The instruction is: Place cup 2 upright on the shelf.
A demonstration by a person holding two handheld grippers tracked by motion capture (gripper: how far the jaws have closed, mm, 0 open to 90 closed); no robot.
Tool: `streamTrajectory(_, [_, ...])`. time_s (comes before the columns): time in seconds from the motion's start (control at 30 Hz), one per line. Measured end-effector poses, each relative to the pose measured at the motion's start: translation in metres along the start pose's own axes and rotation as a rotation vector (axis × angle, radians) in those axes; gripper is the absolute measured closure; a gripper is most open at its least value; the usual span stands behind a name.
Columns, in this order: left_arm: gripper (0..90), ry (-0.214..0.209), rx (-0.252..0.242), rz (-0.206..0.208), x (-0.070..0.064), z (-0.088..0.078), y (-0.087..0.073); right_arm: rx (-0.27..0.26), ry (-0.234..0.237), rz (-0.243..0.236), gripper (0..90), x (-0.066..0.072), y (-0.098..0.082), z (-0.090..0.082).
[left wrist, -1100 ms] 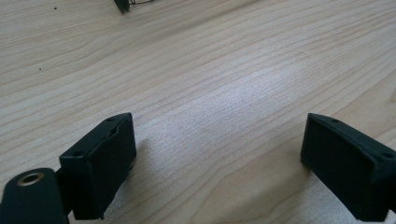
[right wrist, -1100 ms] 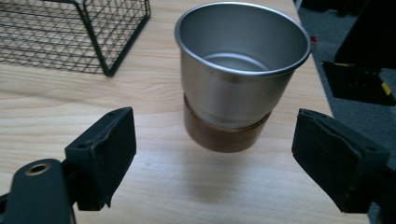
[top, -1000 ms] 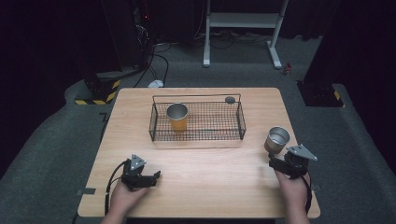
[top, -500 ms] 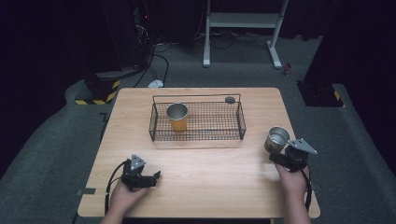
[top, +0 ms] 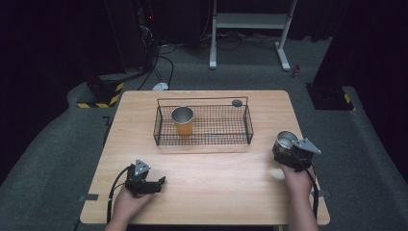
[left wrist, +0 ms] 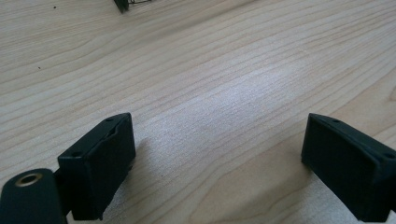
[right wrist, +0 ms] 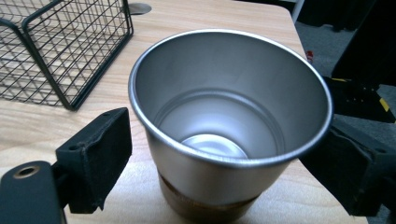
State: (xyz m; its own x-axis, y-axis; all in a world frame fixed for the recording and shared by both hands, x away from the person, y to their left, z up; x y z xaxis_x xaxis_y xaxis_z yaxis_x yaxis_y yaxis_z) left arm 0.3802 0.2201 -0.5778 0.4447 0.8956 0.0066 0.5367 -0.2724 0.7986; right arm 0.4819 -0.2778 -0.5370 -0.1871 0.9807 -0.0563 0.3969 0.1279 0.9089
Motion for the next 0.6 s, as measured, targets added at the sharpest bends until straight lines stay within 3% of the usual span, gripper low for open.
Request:
streamTrajectory(0.27, [10.1, 0.000, 0.000, -0.003, -0.0003, 0.0000, -0.0001, -0.005, -0.007, 0.045, 10.0, -0.0006, 0.0052, 0.0057])
streamTrajectory(0.6, [10.1, 0.000, 0.001, -0.003, -0.0004, -0.0002, -0.0002, -0.002, -0.011, 0.066, 14.5, -0.0031, 0.0042, 0.0099])
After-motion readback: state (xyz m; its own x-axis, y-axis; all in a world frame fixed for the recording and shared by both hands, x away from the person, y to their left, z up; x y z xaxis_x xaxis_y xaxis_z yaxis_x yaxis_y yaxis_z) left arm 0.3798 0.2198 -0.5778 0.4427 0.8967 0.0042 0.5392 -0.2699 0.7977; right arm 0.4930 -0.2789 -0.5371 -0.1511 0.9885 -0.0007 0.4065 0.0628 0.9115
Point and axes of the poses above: each handheld gripper's, and its own axes: z roughly forward along the jaws, y roughly out of its top, x roughly to its left, the point moved 7 cm from there along z, roughly forward along the jaws, and after that the axes turned 6 degrees about -x, right-handed, at the moved point
